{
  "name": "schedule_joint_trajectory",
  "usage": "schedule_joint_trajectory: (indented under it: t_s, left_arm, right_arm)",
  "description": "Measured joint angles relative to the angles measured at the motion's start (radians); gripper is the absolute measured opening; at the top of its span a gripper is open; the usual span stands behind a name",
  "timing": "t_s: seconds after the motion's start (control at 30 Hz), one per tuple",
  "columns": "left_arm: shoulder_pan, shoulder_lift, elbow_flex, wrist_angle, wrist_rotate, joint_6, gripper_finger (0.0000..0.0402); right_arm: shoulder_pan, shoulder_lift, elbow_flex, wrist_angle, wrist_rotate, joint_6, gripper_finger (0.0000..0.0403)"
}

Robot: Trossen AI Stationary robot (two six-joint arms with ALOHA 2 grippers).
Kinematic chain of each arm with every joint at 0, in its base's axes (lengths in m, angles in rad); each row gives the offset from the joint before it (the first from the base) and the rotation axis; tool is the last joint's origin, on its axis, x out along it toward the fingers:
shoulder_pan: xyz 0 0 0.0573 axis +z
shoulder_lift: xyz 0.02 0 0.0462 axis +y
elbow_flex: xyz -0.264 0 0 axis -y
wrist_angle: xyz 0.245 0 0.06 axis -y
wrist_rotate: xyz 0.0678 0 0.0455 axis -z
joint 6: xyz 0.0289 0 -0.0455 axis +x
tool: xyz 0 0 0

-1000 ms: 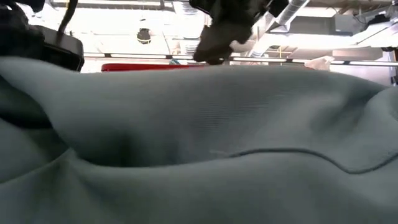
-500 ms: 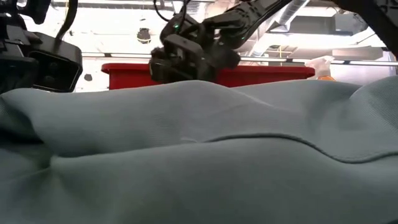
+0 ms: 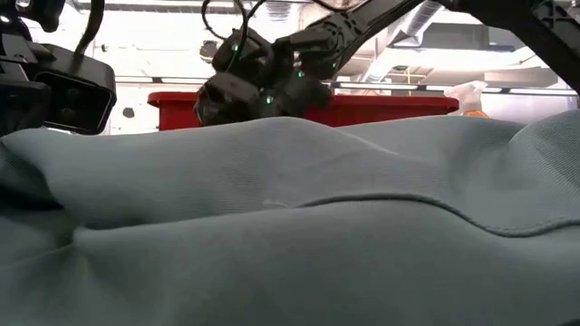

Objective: Fold Laundry from Bin
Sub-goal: Fold the light blue pants

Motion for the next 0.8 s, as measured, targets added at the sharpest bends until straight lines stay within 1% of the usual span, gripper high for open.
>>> schedule_joint_trajectory:
  t_s: [0.07, 0.17, 0.27, 0.4, 0.5, 0.63, 0.8]
  left_arm:
    - [0.0, 0.0, 0.0, -0.001, -0.001, 0.007, 0.0003]
    - [0.0, 0.0, 0.0, -0.001, -0.014, 0.012, 0.0003]
    - [0.0, 0.0, 0.0, -0.001, -0.015, 0.024, 0.0003]
    - [-0.001, 0.0, 0.0, -0.001, -0.016, 0.035, 0.0003]
    - [-0.002, -0.001, 0.0, -0.001, -0.018, 0.047, 0.0003]
    - [-0.004, -0.001, 0.0, -0.003, -0.018, 0.053, 0.0003]
    - [-0.006, -0.001, 0.0, -0.006, -0.02, 0.053, 0.0003]
  right_arm:
    - [-0.012, -0.019, 0.016, 0.006, 0.006, 0.003, 0.0286]
    - [-0.035, -0.04, 0.038, 0.015, 0.078, 0.032, 0.0286]
    - [-0.051, -0.035, 0.04, 0.005, 0.095, 0.046, 0.0286]
    - [-0.039, -0.014, 0.039, -0.034, 0.134, 0.037, 0.0286]
    - [-0.021, 0.016, 0.041, -0.01, 0.113, 0.052, 0.0286]
    - [-0.001, 0.058, 0.043, 0.002, 0.035, 0.085, 0.0286]
    - [0.022, 0.085, 0.046, -0.045, 0.036, 0.07, 0.0286]
